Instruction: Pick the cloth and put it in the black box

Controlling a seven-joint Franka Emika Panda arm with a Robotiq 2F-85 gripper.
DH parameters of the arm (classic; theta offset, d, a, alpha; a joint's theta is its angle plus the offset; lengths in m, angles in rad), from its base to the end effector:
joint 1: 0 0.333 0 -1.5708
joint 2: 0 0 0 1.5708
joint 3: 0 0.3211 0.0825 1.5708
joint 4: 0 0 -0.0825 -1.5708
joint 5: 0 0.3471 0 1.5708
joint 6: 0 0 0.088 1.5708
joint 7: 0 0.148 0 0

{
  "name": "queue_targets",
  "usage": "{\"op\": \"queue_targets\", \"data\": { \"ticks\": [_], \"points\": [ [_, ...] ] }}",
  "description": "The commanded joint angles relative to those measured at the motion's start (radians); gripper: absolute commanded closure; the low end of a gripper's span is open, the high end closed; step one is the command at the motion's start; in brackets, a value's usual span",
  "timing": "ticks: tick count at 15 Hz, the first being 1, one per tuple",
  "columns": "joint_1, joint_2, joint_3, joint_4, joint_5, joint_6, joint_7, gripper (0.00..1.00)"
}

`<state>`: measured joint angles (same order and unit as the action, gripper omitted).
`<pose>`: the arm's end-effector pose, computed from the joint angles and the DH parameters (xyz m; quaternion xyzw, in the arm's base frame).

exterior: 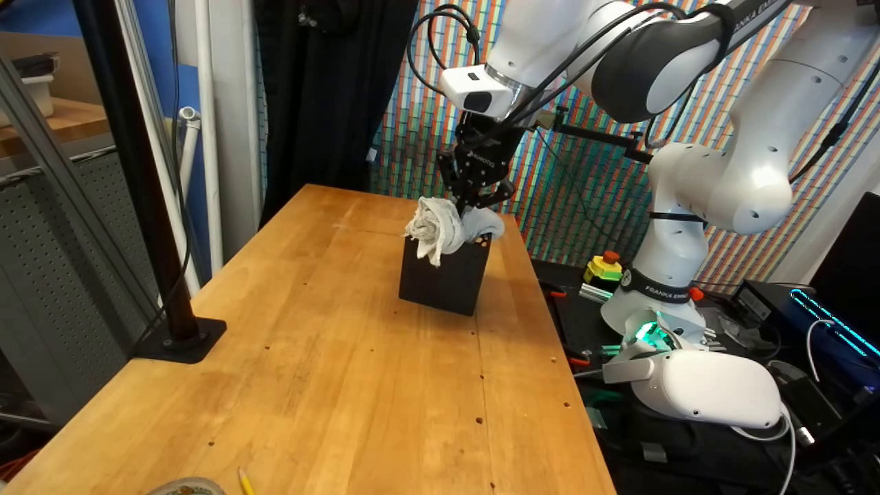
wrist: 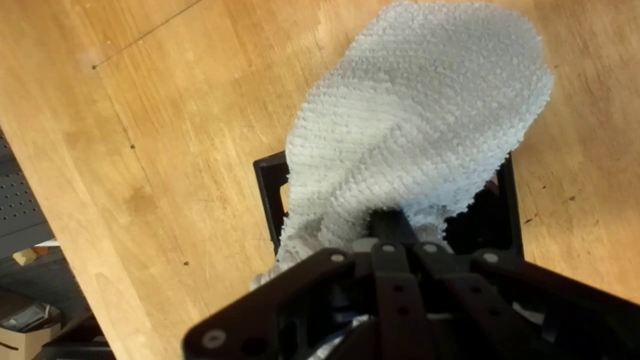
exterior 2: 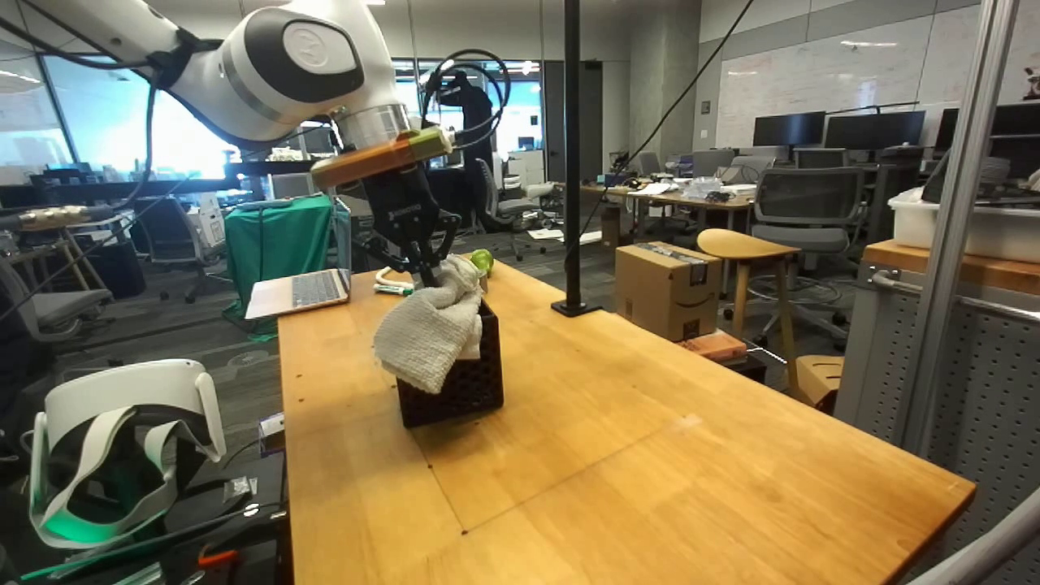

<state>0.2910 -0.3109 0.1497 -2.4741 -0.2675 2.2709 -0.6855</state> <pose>0.3853 0.1654 0.4018 0.7932 0.5931 0.0333 0.1341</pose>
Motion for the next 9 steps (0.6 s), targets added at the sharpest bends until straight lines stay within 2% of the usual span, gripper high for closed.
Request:
{"op": "queue_targets", "data": {
  "ticks": [1, 9],
  "points": [
    [-0.011, 0.059, -0.013, 0.029, -0.002, 0.046, -0.057, 1.0],
    [-0.024, 0.15, -0.035, 0.033, 0.051, 0.082, -0.15, 0.99]
  ]
}}
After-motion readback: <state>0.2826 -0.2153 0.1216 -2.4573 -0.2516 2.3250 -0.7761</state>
